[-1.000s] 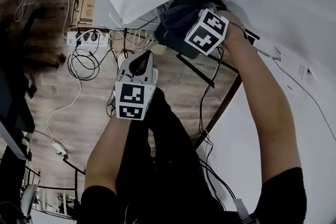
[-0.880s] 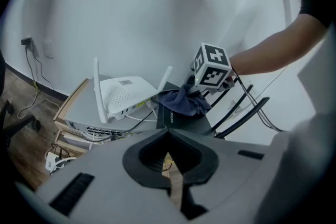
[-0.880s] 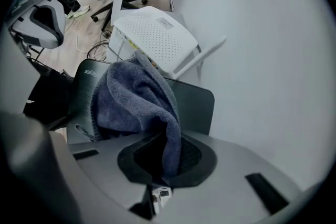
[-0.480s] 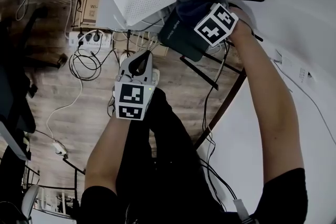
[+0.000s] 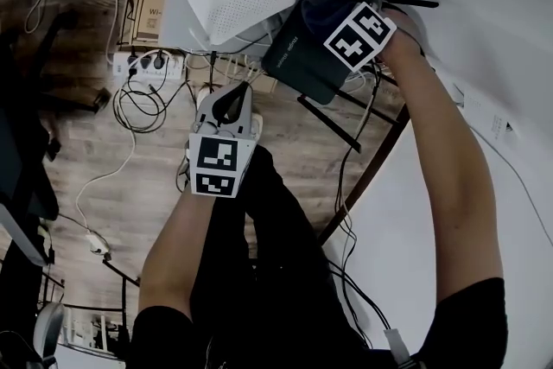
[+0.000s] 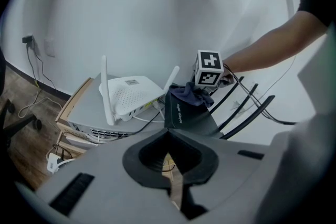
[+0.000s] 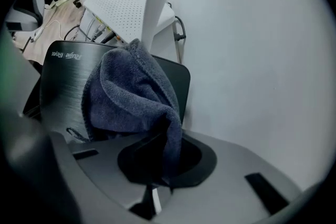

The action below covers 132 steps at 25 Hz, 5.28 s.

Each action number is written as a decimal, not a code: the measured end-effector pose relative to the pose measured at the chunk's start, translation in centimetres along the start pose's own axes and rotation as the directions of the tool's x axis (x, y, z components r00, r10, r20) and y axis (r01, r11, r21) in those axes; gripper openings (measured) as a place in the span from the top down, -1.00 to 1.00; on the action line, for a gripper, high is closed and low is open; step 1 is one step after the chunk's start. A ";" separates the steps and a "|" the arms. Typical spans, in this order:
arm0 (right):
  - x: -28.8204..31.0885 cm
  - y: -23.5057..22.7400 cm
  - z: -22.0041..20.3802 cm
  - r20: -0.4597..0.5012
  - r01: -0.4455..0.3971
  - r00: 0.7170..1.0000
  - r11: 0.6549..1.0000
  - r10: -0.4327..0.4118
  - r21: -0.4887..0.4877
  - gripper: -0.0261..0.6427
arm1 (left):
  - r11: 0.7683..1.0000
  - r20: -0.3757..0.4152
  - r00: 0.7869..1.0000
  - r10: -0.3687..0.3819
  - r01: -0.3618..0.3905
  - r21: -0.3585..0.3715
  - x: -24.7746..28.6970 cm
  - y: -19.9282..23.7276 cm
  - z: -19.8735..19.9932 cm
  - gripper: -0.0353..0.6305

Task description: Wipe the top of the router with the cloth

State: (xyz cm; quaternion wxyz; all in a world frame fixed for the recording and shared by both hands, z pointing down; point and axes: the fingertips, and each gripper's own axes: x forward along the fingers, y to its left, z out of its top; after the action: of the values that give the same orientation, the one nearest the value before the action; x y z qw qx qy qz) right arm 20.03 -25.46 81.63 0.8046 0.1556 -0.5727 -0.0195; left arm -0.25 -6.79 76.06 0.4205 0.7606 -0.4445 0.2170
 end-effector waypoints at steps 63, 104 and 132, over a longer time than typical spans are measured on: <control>-1.4 6.6 -2.8 -0.274 -0.099 0.959 0.991 0.070 -0.091 0.88 | 1.000 0.035 0.999 0.018 -0.018 -0.008 -1.4 -2.3 -1.6 0.91; -17.3 8.4 1.6 0.581 -0.029 0.812 0.990 -0.058 0.140 0.88 | 0.994 0.135 0.985 0.104 -0.106 0.004 -7.6 -6.3 1.2 0.91; -61.4 -0.5 -13.6 0.733 -0.486 0.212 0.581 -0.646 0.653 0.88 | 0.965 0.501 0.848 0.173 -0.247 0.085 -38.7 -22.1 29.9 0.91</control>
State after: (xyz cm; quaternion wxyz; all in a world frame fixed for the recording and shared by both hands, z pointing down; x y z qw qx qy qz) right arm 11.61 -9.94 21.23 0.0797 0.4874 -0.8638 0.0992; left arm -2.37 -7.01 22.45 0.2111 0.7661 -0.5998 0.0939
